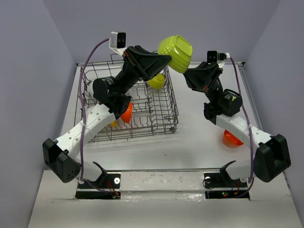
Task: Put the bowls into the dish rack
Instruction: Pass from the right arm to the left
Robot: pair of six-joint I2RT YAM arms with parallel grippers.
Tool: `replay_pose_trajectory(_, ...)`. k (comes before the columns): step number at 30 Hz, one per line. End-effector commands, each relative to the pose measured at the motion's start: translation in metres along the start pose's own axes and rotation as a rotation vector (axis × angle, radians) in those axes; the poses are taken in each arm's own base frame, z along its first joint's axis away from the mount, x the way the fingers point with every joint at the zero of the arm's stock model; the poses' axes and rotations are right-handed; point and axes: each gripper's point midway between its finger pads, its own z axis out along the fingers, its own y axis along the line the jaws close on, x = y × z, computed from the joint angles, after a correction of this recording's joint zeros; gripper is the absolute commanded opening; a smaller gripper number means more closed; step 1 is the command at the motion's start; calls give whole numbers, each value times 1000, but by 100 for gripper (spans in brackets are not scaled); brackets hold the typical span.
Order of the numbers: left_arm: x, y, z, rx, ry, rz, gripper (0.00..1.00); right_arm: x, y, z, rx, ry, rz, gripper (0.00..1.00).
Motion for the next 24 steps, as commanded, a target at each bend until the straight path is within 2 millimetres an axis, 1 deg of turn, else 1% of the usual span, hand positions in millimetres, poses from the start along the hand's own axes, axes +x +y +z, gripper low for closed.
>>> replay_pose_trajectory(1, 11, -240, -65, 833, -66, 376, 0, 8, 22, -17, -167, 31, -173, 19)
replay_pose_trajectory(5, 11, -241, -66, 835, -67, 384, 0, 7, 17, -15, -142, 33, -180, 20)
replay_pose_trajectory(12, 13, -240, -65, 820, -62, 397, 0, 7, 12, -11, -91, 42, -210, 24)
replay_pose_trajectory(13, 13, -239, -64, 813, -61, 395, 0, 8, 14, -9, -88, 46, -218, 24)
replay_pose_trajectory(15, 13, -236, -63, 797, -58, 398, 0, 9, 10, -8, -56, 54, -235, 25)
replay_pose_trajectory(18, 13, -230, -59, 759, -54, 418, 0, 10, 7, -3, 10, 71, -283, 29)
replay_pose_trajectory(19, 13, -222, -55, 716, -46, 411, 0, 8, -3, -2, 74, 72, -282, 29)
replay_pose_trajectory(20, 13, -217, -52, 693, -42, 417, 0, 11, 3, 0, 92, 84, -306, 29)
replay_pose_trajectory(21, 13, -210, -47, 644, -31, 441, 0, 10, 1, 1, 124, 90, -369, 29)
replay_pose_trajectory(22, 12, -204, -44, 611, -28, 459, 0, 7, -4, 2, 173, 91, -397, 29)
replay_pose_trajectory(23, 11, -197, -41, 570, -25, 476, 0, 3, -25, -4, 299, 88, -383, 29)
replay_pose_trajectory(24, 9, -180, -33, 476, -13, 514, 0, -1, -11, 2, 310, 82, -485, 29)
